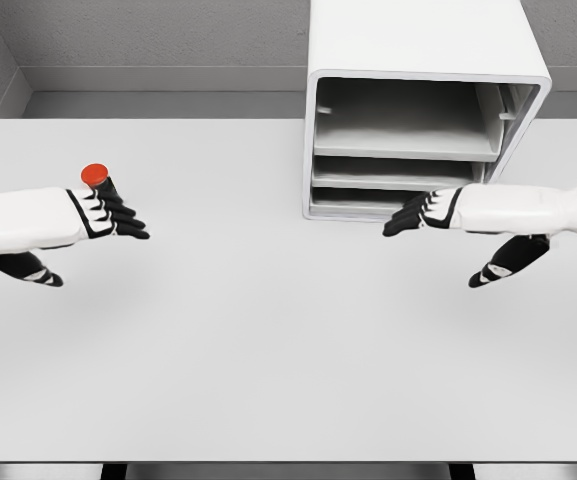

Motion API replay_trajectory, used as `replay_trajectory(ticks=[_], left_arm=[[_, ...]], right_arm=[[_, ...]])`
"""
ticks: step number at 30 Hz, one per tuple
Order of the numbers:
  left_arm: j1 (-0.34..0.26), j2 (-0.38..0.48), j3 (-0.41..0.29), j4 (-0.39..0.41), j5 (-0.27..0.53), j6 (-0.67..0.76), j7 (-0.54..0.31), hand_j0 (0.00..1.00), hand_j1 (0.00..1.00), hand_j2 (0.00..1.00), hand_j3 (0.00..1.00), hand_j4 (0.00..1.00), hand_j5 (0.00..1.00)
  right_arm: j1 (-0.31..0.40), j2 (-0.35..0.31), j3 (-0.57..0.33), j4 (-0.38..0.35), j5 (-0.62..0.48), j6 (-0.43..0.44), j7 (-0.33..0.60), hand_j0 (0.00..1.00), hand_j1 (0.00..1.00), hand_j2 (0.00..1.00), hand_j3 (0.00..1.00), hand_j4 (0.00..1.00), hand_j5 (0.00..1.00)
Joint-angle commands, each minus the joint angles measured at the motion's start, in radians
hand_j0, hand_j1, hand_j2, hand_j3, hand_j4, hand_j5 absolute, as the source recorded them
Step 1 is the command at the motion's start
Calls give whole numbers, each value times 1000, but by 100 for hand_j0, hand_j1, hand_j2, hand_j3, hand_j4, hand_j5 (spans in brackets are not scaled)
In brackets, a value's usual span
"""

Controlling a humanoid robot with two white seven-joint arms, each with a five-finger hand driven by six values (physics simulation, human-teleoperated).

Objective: Slide open multi-storey tabletop storage cabinets and put open load switch and slide close multi-storey tabletop storage cabinets

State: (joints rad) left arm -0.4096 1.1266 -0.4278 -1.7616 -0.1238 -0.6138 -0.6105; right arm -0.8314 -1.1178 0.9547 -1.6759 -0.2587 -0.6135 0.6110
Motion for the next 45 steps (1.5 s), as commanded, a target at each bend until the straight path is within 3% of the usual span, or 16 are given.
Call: replay_trajectory(ticks=[1, 5, 8, 11, 12, 13, 14, 16, 19, 22, 24, 28, 30, 45], left_arm=[[0, 2, -3, 2, -14, 3, 0, 100, 100, 100, 100, 100, 100], [-12, -5, -3, 57, -11, 3, 0, 100, 100, 100, 100, 100, 100], [-69, -48, -5, 137, -10, 3, 0, 100, 100, 100, 100, 100, 100], [-101, -103, -11, 211, -13, 3, 0, 100, 100, 100, 100, 100, 100], [-146, -114, -58, 235, -13, 3, 0, 100, 100, 100, 100, 100, 100], [-224, -137, -147, 290, -16, 3, 0, 100, 100, 100, 100, 100, 100], [-284, -153, -226, 326, -23, 3, 0, 100, 100, 100, 100, 100, 100], [-296, -203, -229, 359, -62, 3, 0, 100, 100, 100, 100, 100, 100], [-373, -255, -272, 450, -65, 3, 0, 100, 100, 100, 100, 100, 100], [-390, -297, -281, 527, -66, 3, 0, 100, 100, 100, 100, 100, 100], [-408, -298, -305, 571, -66, 3, 0, 100, 100, 100, 100, 100, 100], [-430, -315, -309, 623, -94, 3, 0, 100, 100, 100, 100, 100, 100], [-440, -346, -309, 651, -149, 3, 0, 100, 100, 100, 100, 100, 100], [-476, -413, -309, 813, -191, 3, 6, 100, 100, 100, 100, 100, 100]], right_arm=[[0, 16, -1, 2, 9, 3, 0, 100, 100, 100, 100, 100, 100], [-12, 24, -2, 5, 10, 3, 0, 100, 100, 100, 100, 100, 100], [-40, 39, -1, 13, 12, 3, 0, 100, 100, 100, 100, 100, 100], [-94, 75, -4, 16, 110, 3, 0, 100, 100, 100, 100, 100, 100], [-98, 75, -5, 16, 125, 3, 0, 100, 100, 100, 100, 100, 100], [-103, 75, -5, 15, 127, 3, 0, 100, 100, 100, 100, 100, 100], [-106, 76, -5, 13, 128, 69, 0, 100, 100, 100, 100, 100, 100], [-124, 101, -5, 15, 137, 175, 0, 100, 100, 100, 100, 100, 100], [-133, 118, -5, 15, 151, 285, 0, 100, 100, 100, 100, 100, 100], [-147, 139, -7, 21, 145, 379, 0, 100, 100, 100, 100, 100, 100], [-149, 177, -5, 76, 142, 391, 0, 100, 100, 100, 100, 100, 100], [-146, 193, -4, 85, 139, 445, 0, 100, 100, 100, 100, 100, 100], [-144, 194, -2, 91, 134, 456, 0, 100, 100, 100, 100, 100, 100], [-160, 240, 22, 188, 151, 466, 0, 100, 100, 100, 100, 100, 100]])
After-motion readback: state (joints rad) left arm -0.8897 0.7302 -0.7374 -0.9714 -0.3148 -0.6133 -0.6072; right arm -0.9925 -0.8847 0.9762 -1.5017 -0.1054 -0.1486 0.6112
